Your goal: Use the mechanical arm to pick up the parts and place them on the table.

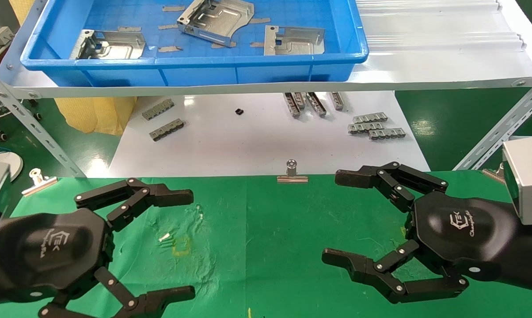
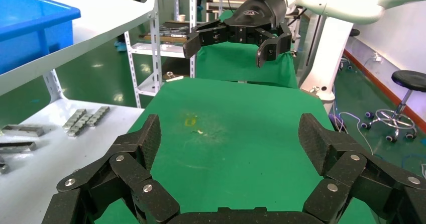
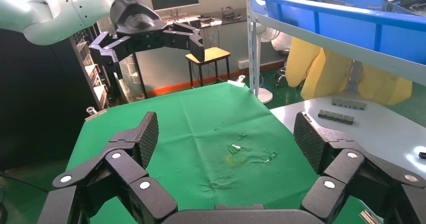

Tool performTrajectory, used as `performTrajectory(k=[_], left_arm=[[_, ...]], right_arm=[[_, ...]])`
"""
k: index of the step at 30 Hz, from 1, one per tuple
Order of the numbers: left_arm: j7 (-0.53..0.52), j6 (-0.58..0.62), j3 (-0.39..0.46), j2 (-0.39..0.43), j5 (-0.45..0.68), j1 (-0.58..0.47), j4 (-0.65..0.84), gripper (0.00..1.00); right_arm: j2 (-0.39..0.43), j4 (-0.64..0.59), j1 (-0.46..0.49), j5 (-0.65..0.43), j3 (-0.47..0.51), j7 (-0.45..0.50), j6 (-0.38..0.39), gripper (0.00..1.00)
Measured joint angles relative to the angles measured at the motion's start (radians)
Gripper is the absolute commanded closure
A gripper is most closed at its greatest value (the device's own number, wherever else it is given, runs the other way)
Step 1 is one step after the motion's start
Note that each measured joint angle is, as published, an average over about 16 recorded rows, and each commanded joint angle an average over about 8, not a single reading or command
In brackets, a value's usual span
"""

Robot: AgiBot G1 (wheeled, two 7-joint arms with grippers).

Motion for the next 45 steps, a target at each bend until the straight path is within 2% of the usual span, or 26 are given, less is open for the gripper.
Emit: performTrajectory(k=[45], left_arm=[[0.0, 0.0, 0.0, 0.0, 0.0, 0.0, 0.0, 0.0]], right_arm=[[0.0, 0.0, 0.0, 0.0, 0.0, 0.0, 0.0, 0.0]])
